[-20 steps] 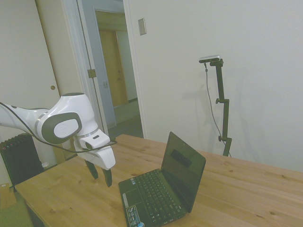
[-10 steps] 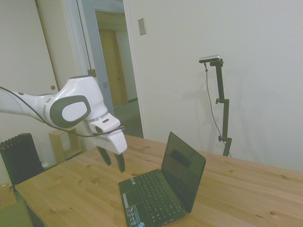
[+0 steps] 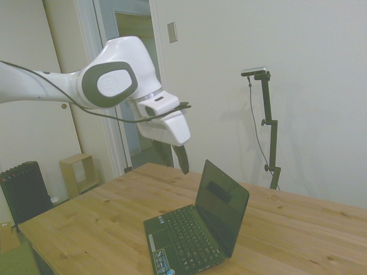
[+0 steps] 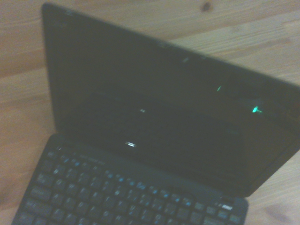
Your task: Close the laptop
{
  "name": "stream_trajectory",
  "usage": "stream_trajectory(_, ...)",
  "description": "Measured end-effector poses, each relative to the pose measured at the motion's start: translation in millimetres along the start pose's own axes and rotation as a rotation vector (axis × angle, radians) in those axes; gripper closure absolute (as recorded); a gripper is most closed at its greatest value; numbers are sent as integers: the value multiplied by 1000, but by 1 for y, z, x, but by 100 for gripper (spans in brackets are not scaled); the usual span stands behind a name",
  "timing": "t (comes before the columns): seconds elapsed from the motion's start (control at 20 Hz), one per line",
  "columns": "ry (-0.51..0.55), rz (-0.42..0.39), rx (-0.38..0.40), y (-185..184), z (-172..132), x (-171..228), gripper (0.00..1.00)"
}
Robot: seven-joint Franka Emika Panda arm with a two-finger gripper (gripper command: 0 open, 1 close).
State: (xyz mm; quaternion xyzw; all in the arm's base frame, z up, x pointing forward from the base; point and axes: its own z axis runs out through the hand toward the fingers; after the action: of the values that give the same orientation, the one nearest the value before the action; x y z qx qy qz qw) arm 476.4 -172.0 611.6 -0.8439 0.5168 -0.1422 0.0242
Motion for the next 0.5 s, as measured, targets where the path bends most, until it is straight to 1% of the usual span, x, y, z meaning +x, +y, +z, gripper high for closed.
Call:
stream_trajectory(0.3,42,72,-21,11,-3,80,0)
stream_trajectory(0.5,73,117,-51,21,9,127,0)
